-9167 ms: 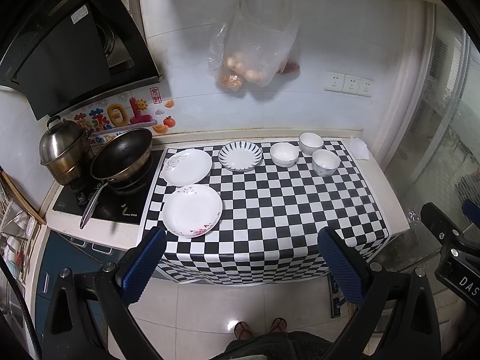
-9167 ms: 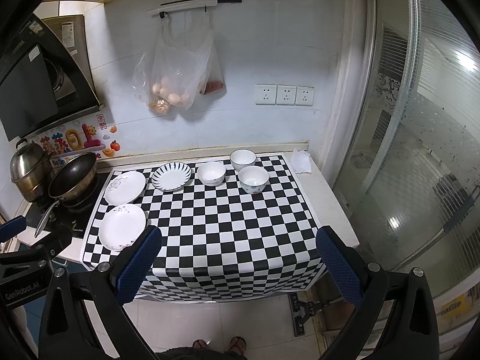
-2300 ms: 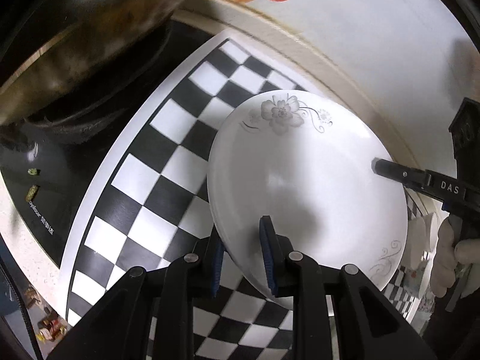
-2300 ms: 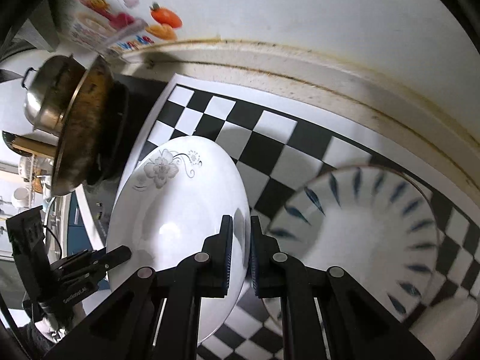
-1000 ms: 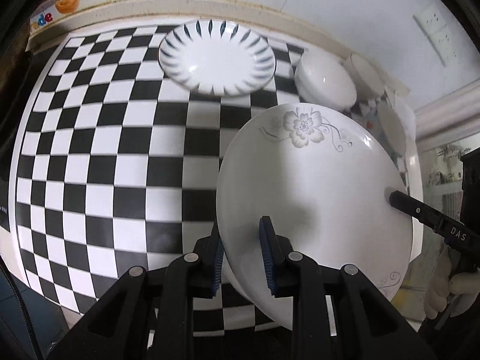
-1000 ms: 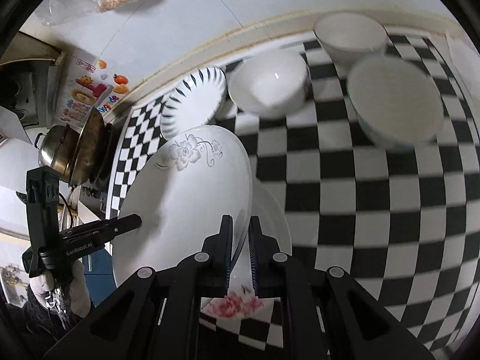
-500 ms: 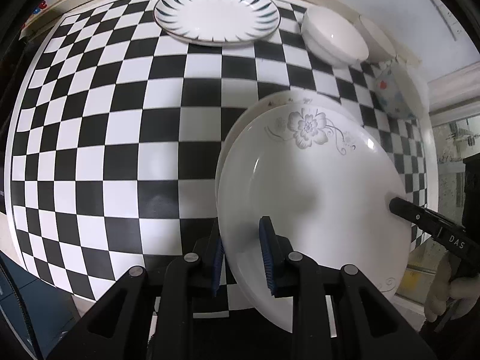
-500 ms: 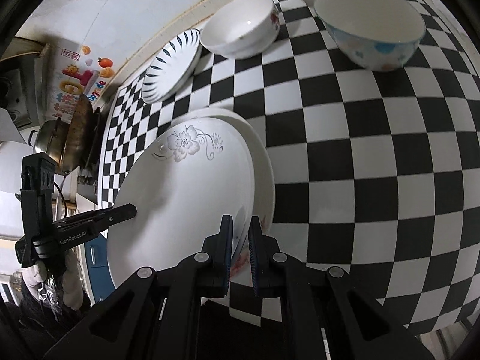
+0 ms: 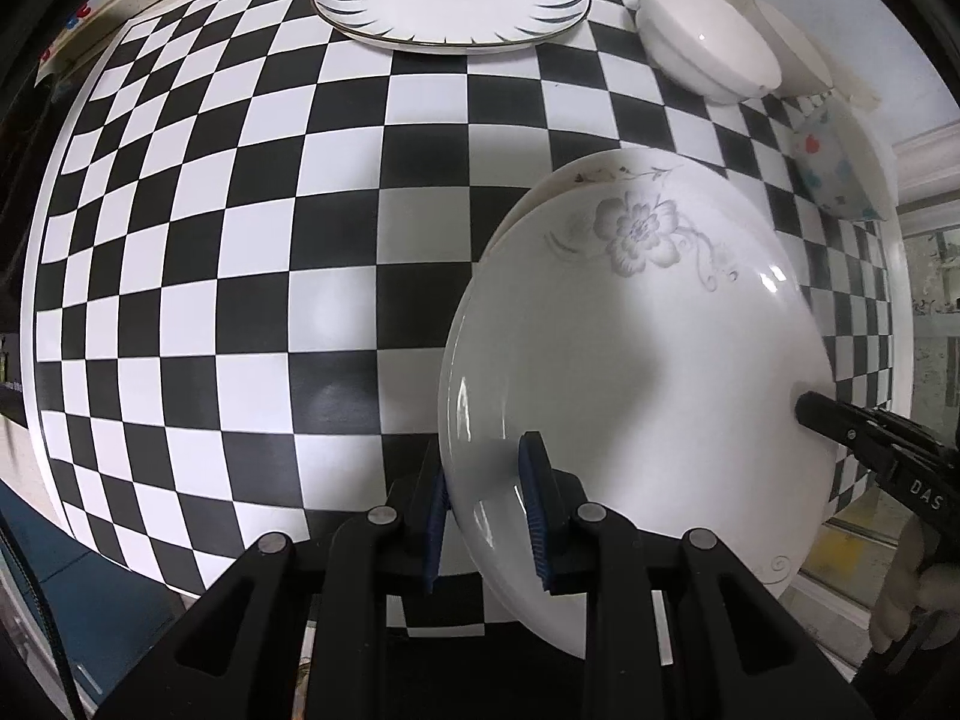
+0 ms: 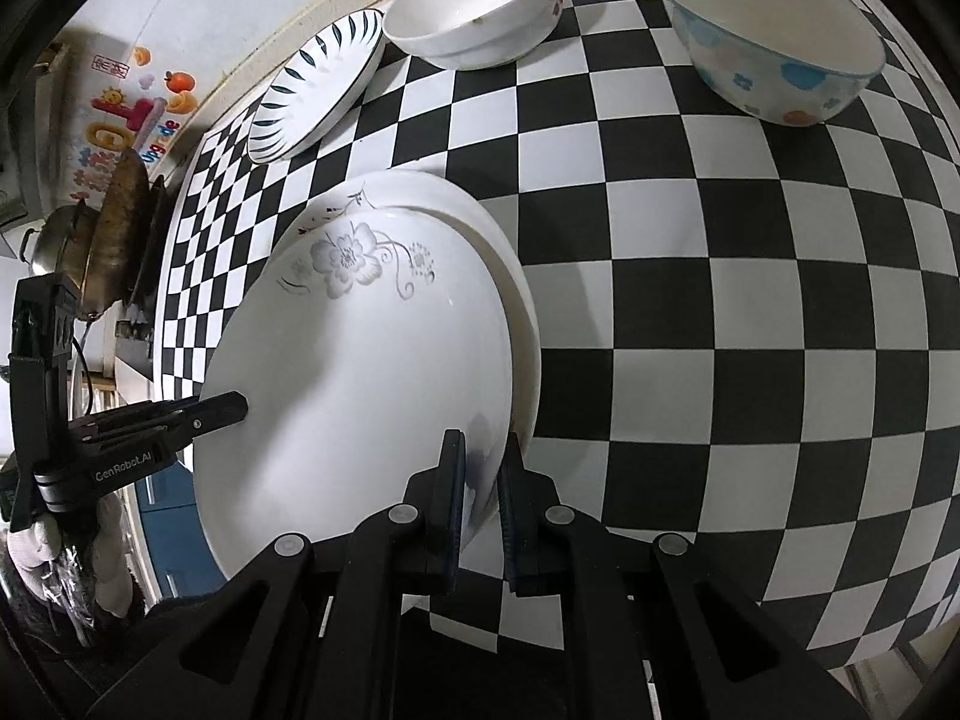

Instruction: Organize plates and bowls

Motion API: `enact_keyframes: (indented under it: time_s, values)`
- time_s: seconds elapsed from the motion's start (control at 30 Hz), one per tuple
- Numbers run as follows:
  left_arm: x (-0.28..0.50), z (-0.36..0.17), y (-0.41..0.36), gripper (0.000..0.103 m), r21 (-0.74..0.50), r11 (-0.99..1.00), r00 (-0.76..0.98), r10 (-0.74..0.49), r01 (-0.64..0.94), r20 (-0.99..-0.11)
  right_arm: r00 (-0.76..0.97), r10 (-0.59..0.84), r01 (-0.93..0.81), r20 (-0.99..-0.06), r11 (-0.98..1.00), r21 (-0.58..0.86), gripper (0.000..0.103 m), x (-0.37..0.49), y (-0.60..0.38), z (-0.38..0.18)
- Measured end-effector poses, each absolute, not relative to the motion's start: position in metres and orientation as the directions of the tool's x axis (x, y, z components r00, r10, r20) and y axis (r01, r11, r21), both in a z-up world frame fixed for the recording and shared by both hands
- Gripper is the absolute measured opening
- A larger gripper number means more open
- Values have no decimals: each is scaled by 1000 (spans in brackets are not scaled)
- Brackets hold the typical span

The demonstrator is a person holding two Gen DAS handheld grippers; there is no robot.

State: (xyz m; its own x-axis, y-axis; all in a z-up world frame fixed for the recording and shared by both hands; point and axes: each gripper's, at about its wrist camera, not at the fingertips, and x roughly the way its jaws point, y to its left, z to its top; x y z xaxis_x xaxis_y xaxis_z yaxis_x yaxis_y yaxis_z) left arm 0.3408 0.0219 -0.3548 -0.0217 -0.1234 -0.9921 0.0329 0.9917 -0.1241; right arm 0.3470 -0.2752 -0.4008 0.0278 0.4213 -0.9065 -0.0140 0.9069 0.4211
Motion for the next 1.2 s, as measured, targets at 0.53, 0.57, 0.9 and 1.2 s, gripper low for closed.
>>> enact_keyframes:
  time_s: [0.53, 0.57, 0.9, 1.2]
  values:
    - [352, -356, 5, 21, -48, 995, -32, -45, 90, -998, -35, 338, 15, -940, 941, 338, 15, 369, -262, -403]
    - [352, -356, 4, 21, -42, 995, -36, -39, 95, -999, -38, 337, 22, -941, 942, 336, 15, 369, -263, -404]
    - [352, -357, 6, 21, -80, 995, -53, -77, 64, -996, -64, 492, 164, -868, 863, 477, 45, 369, -279, -409]
    - [356, -332, 15, 21, -114, 992, -8, -114, 55, -993, -95, 487, 174, -868, 867, 467, 57, 372, -286, -406]
